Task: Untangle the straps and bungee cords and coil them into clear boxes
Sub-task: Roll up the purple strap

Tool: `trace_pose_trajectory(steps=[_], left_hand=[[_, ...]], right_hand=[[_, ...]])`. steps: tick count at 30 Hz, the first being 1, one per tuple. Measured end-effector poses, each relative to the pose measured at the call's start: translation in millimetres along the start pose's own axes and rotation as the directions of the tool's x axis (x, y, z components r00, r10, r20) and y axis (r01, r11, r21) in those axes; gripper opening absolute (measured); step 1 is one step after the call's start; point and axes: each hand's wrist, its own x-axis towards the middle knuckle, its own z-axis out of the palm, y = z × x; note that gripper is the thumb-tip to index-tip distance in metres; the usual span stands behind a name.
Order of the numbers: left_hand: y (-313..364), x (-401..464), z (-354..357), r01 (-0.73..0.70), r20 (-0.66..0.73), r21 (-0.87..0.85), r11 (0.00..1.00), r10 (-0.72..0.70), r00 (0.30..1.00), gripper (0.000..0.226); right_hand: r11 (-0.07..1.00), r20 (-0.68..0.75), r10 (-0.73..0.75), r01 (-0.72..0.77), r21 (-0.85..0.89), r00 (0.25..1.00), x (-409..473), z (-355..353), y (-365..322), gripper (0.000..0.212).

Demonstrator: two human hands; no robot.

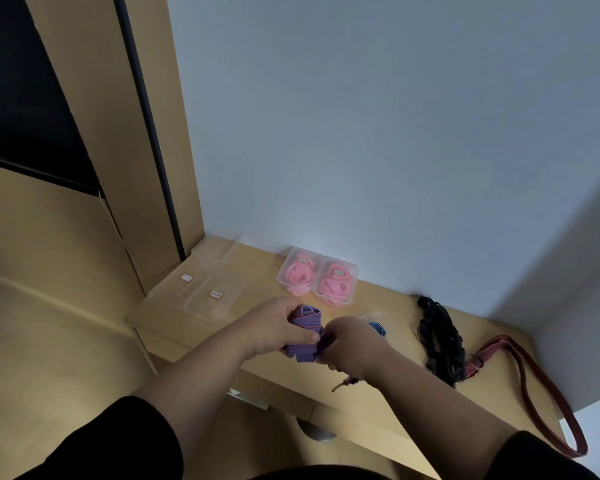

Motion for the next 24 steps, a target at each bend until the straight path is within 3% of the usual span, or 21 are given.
trace_pose_trajectory(steps=[4,8,11,13,17,20,24], left_hand=[[3.3,2.7,4.7,0.034,-0.238,0.371,0.928,0.060,0.969,0.037],[3.0,3.1,9.0,0.130,-0.410,0.413,0.901,0.057,0.910,0.049],[2.5,5.4,16.4,0.149,-0.490,0.277,0.949,0.006,0.872,0.050],[3.2,7.6,18.9,0.149,-0.511,0.035,0.988,-0.110,0.853,0.055],[3.8,11.4,26.1,0.106,-0.433,-0.336,0.936,-0.253,0.865,0.051],[1.7,13.1,31.7,0.094,-0.444,-0.421,0.902,-0.295,0.846,0.045],[1.3,12.3,38.1,0.085,-0.405,-0.471,0.878,-0.301,0.863,0.032]], right_hand=[[0.995,-0.074,0.055,-0.061,-0.078,0.996,0.9,-3.1,0.2,0.018],[0.986,-0.189,0.010,-0.042,-0.163,0.982,1.2,-3.7,-0.5,0.016],[0.977,-0.288,-0.068,0.005,-0.215,0.955,1.7,3.0,-1.4,0.006],[0.974,-0.319,-0.125,0.055,-0.220,0.939,0.7,5.4,-2.6,0.013],[0.952,-0.299,-0.229,0.149,-0.269,0.926,-2.2,9.8,-3.8,0.021],[0.925,-0.253,-0.293,0.206,-0.320,0.922,-4.6,16.7,-5.2,0.021],[0.922,-0.313,-0.299,0.189,-0.337,0.901,-3.9,20.5,-4.7,0.027]])
